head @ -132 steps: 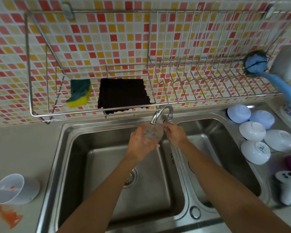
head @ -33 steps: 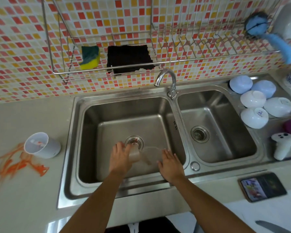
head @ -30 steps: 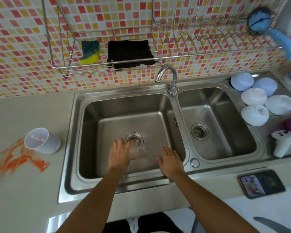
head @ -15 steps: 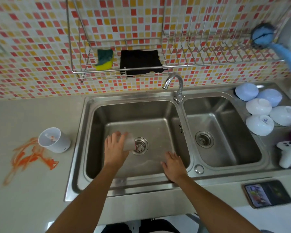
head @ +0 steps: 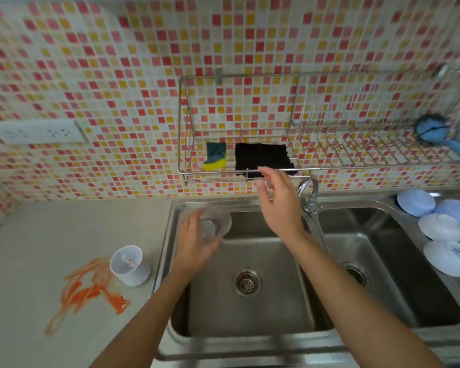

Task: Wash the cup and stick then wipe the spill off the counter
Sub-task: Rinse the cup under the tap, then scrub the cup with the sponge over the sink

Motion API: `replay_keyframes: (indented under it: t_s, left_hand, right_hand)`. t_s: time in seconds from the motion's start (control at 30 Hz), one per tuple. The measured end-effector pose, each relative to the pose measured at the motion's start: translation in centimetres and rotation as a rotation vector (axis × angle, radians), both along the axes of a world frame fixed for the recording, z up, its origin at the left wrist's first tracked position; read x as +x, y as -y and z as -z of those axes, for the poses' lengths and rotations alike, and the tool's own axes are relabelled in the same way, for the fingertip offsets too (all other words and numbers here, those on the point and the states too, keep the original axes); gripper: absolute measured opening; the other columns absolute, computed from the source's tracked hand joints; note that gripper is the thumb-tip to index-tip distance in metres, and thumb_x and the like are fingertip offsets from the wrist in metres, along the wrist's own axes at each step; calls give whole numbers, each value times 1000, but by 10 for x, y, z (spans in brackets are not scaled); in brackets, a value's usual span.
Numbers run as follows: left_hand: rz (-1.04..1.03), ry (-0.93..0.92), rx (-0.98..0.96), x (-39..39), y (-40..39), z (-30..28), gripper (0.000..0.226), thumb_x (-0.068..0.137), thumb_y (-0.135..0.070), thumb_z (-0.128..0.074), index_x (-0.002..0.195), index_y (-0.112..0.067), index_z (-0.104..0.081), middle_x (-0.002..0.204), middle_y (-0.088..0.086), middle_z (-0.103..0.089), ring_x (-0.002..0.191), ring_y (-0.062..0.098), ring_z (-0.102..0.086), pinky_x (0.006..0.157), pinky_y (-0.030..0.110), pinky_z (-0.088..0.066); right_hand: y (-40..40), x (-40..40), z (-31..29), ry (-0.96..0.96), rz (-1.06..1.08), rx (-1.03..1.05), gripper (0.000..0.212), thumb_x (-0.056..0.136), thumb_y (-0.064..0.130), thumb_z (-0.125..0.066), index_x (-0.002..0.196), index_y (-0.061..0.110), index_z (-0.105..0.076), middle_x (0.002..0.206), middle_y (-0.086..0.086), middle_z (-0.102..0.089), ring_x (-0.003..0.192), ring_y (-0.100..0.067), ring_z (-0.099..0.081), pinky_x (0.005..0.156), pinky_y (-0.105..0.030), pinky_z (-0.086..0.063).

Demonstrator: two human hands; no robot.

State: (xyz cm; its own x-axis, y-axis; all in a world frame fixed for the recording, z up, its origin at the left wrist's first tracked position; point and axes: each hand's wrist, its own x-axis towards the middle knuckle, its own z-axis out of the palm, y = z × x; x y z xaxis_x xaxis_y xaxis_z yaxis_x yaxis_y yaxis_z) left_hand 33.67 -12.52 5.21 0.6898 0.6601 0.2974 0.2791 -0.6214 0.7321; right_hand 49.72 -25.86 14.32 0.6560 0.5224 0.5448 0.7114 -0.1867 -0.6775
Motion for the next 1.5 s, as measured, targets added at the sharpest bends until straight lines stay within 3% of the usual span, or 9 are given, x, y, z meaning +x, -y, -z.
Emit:
replay_keyframes:
  t_s: [0.17, 0.47, 0.63, 0.77, 0.93, 1.0, 1.13, 1.27, 1.5]
  left_hand:
    - [-17, 27, -40, 5, -16, -14, 82, 72, -29, -81, 139, -24, -35, 138, 0, -41, 118, 0, -32, 97, 20, -31]
    - [2, 96, -73, -5, -36, -12, 81, 69, -42, -81, 136, -30, -37, 135, -6, -43, 125, 12, -40, 101, 31, -39]
    - [34, 70, -73, -7, -34, -6, 80, 69, -43, -82, 134, -30, -38, 132, -12, -43, 121, 5, -40, 99, 26, -38]
    - [61, 41, -118, -5, -26, 0, 81, 69, -41, -81, 135, -34, -35, 133, -12, -42, 125, 10, -41, 103, 31, -41]
    - [112, -35, 7, 4, -15, 2, 81, 72, -41, -80, 137, -27, -35, 136, -10, -45, 127, 9, -38, 104, 29, -38]
    - [138, -50, 58, 8, -8, 0, 80, 71, -36, -81, 137, -28, -36, 135, -10, -45, 126, 8, -35, 105, 29, -36]
    - [183, -95, 110, 18, 6, 1, 86, 71, -28, -82, 141, -27, -33, 142, -4, -41, 131, 13, -36, 109, 34, -36]
    - [237, -125, 158, 35, 17, 0, 86, 69, -24, -82, 142, -19, -37, 140, 0, -43, 129, 17, -43, 107, 36, -42]
    - [242, -167, 92, 55, 29, 3, 80, 66, -20, -77, 138, -18, -42, 136, -2, -46, 125, 16, -46, 102, 32, -44]
  right_hand:
    - [-82, 15, -45, 4, -63, -93, 29, 98, 18, -53, 125, 12, -59, 123, -4, -58, 111, -20, -58, 95, -35, -49]
    - [-153, 34, -40, -173, 30, -563, 52, 90, 38, -65, 132, 12, -49, 127, -8, -58, 112, -27, -57, 82, -36, -49]
    - [-157, 40, -45, -386, 12, -367, 64, 85, 14, -71, 139, 10, -37, 122, -7, -56, 107, -21, -56, 76, -27, -45]
    - [-123, 31, -64, -464, -13, -70, 25, 91, 14, -59, 115, 8, -63, 102, -4, -67, 95, -21, -66, 68, -25, -52]
    - [-39, 9, -48, -655, -108, 113, 25, 95, 9, -50, 111, 27, -56, 108, 0, -64, 93, -18, -68, 78, -40, -59]
    - [-7, 2, -25, -582, -134, 27, 34, 94, 4, -50, 121, 24, -56, 116, 5, -62, 92, -7, -66, 80, -35, -59]
    - [35, -6, 19, -162, -120, -217, 53, 88, -3, -57, 136, 19, -55, 125, 12, -56, 100, 9, -53, 90, 0, -37]
    - [46, 5, 63, 170, -204, -358, 72, 82, -6, -63, 143, 28, -45, 139, 10, -53, 123, -11, -48, 107, -30, -39]
    - [59, 23, 103, 497, -184, -331, 54, 72, -1, -78, 122, 16, -66, 128, 1, -64, 107, -26, -59, 79, -41, -52]
